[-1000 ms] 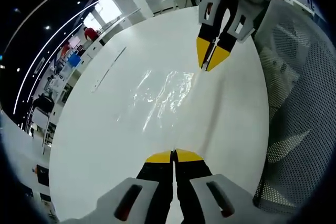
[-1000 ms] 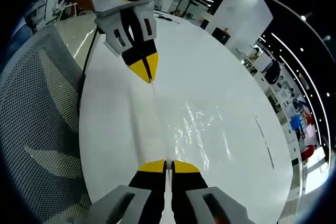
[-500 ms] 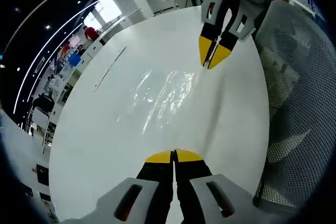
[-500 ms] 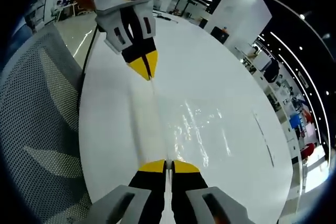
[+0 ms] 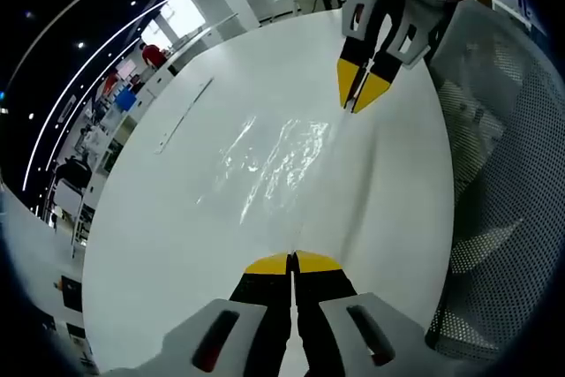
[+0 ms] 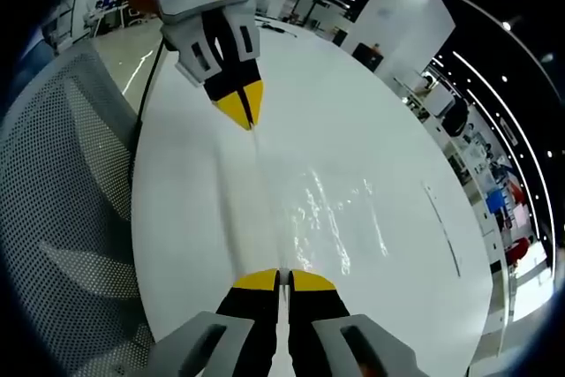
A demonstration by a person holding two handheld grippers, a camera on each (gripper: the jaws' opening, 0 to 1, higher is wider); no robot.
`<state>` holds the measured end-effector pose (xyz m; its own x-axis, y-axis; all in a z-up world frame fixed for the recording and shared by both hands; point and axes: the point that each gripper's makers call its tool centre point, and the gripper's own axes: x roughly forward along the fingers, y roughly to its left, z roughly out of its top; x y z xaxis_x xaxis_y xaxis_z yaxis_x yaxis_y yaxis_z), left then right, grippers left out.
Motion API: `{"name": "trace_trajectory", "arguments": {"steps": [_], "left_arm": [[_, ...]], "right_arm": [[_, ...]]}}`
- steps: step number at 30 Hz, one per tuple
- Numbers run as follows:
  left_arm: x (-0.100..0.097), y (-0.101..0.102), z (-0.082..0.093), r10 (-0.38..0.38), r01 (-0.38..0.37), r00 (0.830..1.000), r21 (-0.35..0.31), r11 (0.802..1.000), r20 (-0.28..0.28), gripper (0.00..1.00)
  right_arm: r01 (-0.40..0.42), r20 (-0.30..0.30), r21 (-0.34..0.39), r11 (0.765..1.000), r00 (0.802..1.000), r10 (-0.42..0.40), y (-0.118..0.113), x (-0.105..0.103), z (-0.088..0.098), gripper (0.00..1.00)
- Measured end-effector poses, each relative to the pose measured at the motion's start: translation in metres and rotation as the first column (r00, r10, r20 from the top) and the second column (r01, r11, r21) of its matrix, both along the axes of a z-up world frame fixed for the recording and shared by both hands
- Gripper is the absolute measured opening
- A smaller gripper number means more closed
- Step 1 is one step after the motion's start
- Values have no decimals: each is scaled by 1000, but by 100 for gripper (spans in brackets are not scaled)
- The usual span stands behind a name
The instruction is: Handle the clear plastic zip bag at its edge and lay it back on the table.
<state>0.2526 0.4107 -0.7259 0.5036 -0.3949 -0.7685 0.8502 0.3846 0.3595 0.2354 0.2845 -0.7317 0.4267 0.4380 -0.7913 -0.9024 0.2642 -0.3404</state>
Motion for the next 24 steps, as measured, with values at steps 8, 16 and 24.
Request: {"name": "trace_trajectory", "arguments": {"steps": [8, 16, 24], "left_arm": [[-2, -2, 2, 3, -3, 1000, -3, 1000, 1, 0], [1, -6, 8, -8, 8, 1000, -4, 1000, 19, 0], [-3, -12, 4, -58, 57, 998, 26, 998, 32, 0]], "right_arm": [[5, -2, 1, 1000, 1000, -5, -1, 1, 0, 0], [13, -23, 33, 999, 1000, -12, -1, 2, 0, 8], [23, -53, 207, 978, 999, -12, 24, 8, 16, 10]]}}
